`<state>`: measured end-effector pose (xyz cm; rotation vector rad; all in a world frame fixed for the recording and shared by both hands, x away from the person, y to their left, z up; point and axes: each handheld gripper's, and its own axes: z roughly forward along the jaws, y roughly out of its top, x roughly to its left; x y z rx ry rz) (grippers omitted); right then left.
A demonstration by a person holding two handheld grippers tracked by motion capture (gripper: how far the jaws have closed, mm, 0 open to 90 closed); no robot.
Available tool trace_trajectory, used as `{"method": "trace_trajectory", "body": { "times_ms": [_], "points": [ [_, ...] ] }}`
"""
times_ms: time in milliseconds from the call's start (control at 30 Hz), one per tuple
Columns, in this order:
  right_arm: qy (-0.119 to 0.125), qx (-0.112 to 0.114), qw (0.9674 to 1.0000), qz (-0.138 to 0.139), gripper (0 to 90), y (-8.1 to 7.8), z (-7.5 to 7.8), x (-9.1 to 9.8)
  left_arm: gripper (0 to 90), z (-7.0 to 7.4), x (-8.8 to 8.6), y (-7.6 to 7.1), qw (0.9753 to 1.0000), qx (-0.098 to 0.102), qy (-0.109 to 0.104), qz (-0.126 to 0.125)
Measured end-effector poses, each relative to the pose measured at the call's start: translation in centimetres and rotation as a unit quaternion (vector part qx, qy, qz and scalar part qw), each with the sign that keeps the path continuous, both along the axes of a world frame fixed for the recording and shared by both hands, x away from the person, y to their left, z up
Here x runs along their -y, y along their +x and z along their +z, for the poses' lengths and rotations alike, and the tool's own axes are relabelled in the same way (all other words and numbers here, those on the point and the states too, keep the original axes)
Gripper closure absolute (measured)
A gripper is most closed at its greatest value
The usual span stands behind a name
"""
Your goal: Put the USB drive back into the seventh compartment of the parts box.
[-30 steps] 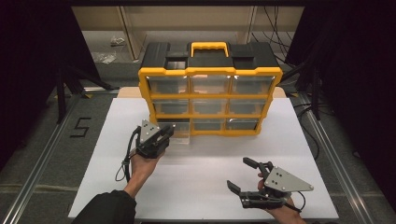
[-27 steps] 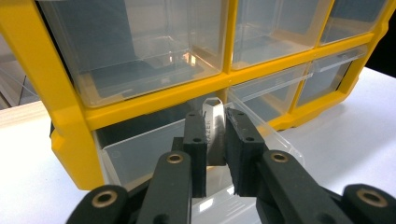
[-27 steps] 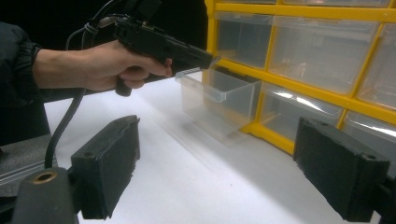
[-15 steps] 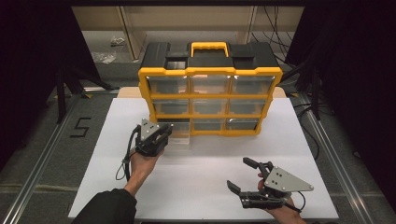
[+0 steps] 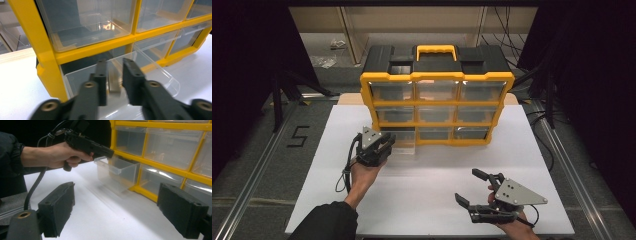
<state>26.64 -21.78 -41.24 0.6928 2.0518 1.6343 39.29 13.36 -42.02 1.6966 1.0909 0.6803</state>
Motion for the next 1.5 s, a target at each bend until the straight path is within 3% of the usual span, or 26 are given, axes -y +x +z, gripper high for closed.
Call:
{"method": "trace_trajectory", "body": {
  "times_ms": [67, 167, 233, 300, 433, 567, 767, 933, 1067, 1500],
  "points": [
    [0.0, 0.001, 1.0, 0.001, 15.7, 0.0, 0.0, 0.0, 66.8, 0.1, 0.1, -0.1, 1.0, 0.004, -0.003, -0.001],
    [0.0, 0.0, 1.0, 0.001, 15.7, 0.0, 0.0, 0.0, 51.9, 0.8, 0.3, -0.4, 0.9998, 0.012, -0.016, -0.004],
    [0.001, 0.001, 1.0, 0.0, 15.7, 0.0, 0.1, 0.1, 42.8, 1.3, 0.3, -0.4, 0.9988, 0.0, -0.043, -0.023],
    [0.002, 0.0, 1.0, 0.0, 15.7, 0.0, 0.0, 0.1, 36.1, 1.5, 0.3, -0.5, 0.998, -0.006, -0.056, -0.029],
    [0.002, 0.002, 1.0, 0.0, 15.7, 0.0, 0.1, 0.1, 25.8, 1.6, 0.5, -0.9, 0.9978, -0.009, -0.054, -0.038],
    [0.002, 0.0, 1.0, 0.0, 15.7, 0.0, 0.1, 0.1, 22.3, 1.8, 0.7, -1.4, 0.9977, 0.008, -0.052, -0.043],
    [0.002, 0.001, 1.0, 0.0, 15.7, 0.0, 0.1, 0.1, 19.2, 1.8, 0.9, -1.8, 0.9963, 0.009, -0.063, -0.059],
    [0.002, 0.0, 1.0, 0.0, 15.7, 0.0, 0.1, 0.1, 19.3, 1.7, 0.8, -2.3, 0.9936, 0.025, -0.081, -0.075],
    [0.002, 0.0, 1.0, 0.0, 15.7, 0.0, 0.1, 0.1, 19.3, 1.7, 0.9, -2.8, 0.9927, 0.037, -0.079, -0.083],
    [0.004, 0.001, 1.0, 0.0, 15.7, 0.0, 0.1, 0.2, 18.6, 1.2, 1.2, -3.8, 0.9915, 0.034, -0.071, -0.103]
  ]
}}
